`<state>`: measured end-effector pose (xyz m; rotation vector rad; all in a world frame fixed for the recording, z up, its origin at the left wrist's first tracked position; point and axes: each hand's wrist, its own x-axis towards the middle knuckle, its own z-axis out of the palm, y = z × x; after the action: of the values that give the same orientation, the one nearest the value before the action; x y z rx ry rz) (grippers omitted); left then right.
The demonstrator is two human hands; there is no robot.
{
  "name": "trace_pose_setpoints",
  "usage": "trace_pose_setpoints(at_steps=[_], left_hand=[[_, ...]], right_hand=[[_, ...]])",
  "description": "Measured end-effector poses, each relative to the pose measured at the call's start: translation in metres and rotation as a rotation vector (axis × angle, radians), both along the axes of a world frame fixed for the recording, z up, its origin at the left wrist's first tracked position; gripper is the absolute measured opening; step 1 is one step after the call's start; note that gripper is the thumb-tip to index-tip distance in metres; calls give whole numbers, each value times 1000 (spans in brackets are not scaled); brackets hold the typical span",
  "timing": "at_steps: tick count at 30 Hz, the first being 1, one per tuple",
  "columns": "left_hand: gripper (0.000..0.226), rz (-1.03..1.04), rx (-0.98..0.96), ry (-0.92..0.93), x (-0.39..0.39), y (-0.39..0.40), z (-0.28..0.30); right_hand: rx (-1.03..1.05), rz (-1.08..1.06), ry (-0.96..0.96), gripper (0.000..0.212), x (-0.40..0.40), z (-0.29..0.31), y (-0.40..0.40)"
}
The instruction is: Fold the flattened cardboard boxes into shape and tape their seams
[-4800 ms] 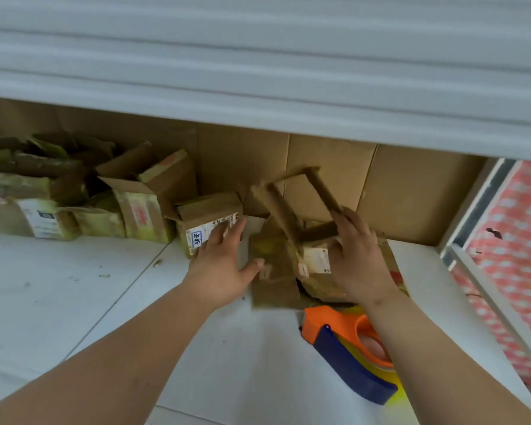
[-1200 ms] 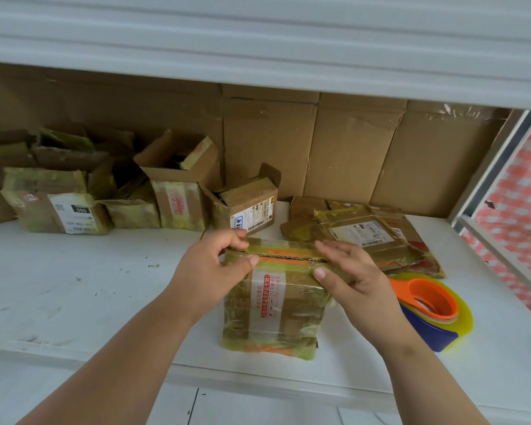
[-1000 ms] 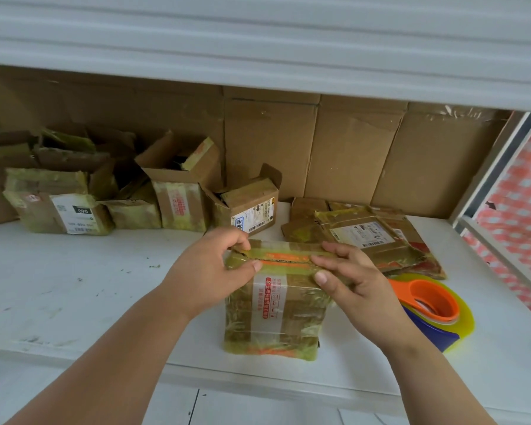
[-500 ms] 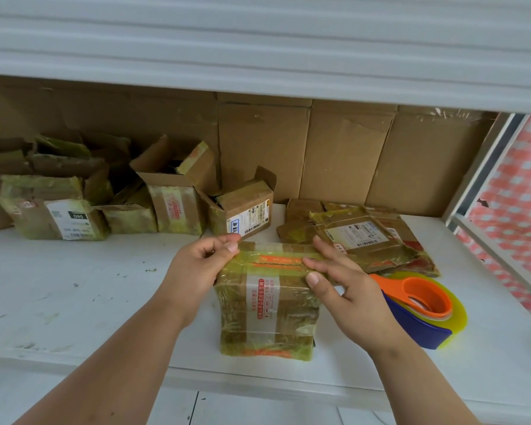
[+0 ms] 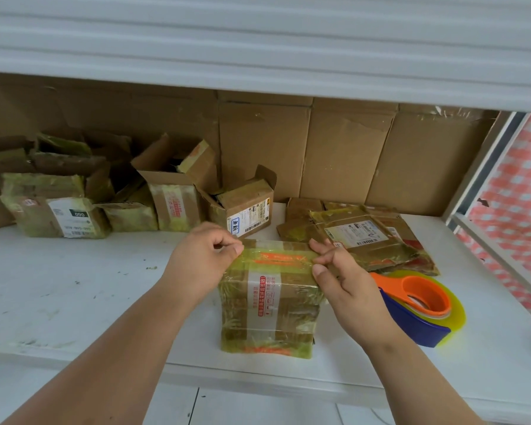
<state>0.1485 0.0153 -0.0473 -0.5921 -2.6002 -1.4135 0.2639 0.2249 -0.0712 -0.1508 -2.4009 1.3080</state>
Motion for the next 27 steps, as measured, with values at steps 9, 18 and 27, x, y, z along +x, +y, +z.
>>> trace_pose_setpoints(at_steps=[9,18,27], left_hand=[[6,-17,-133,130,12,-3,3],[11,-19,-261,454,29,0,0],[18,12,-228,329,33,5,3]], right_hand=[[-90,2,57,23,3,-7,-6],[64,14,91,22,6,-5,2],[612,-586,-606,42,28,-25,64]])
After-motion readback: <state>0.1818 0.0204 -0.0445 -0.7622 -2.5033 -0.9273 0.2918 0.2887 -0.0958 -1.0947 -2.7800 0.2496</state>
